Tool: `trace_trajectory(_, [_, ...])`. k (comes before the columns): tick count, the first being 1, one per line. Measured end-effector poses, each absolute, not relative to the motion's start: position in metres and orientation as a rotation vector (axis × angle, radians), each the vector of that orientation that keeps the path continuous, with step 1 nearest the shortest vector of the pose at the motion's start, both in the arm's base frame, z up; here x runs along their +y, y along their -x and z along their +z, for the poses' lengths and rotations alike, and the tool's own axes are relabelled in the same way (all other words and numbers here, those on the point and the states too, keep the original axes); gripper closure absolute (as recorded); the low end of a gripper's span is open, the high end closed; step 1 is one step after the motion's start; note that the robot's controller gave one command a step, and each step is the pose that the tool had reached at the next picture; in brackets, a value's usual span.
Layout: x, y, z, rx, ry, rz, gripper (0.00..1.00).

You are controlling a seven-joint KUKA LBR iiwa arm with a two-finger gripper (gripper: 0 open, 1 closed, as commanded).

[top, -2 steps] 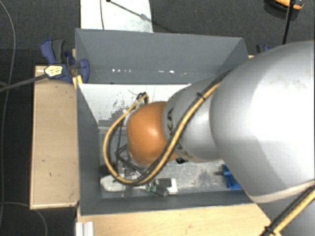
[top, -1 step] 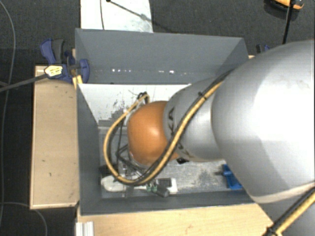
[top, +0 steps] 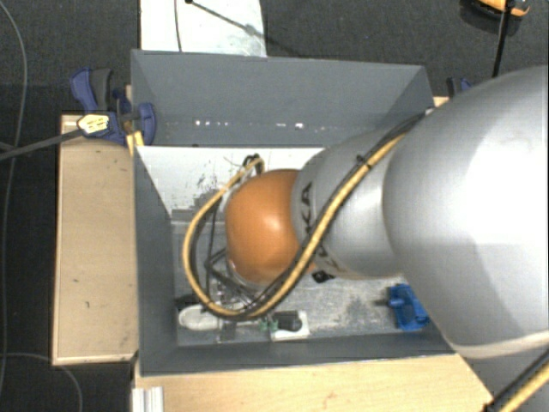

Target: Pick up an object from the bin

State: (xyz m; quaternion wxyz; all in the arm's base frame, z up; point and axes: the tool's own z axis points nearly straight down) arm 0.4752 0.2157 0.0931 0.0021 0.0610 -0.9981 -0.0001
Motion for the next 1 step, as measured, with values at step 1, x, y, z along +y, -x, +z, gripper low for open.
trace_trajectory(1, [0.2169,-0.4778,0.1668,-3.141,-0.185,-0.007,1.0])
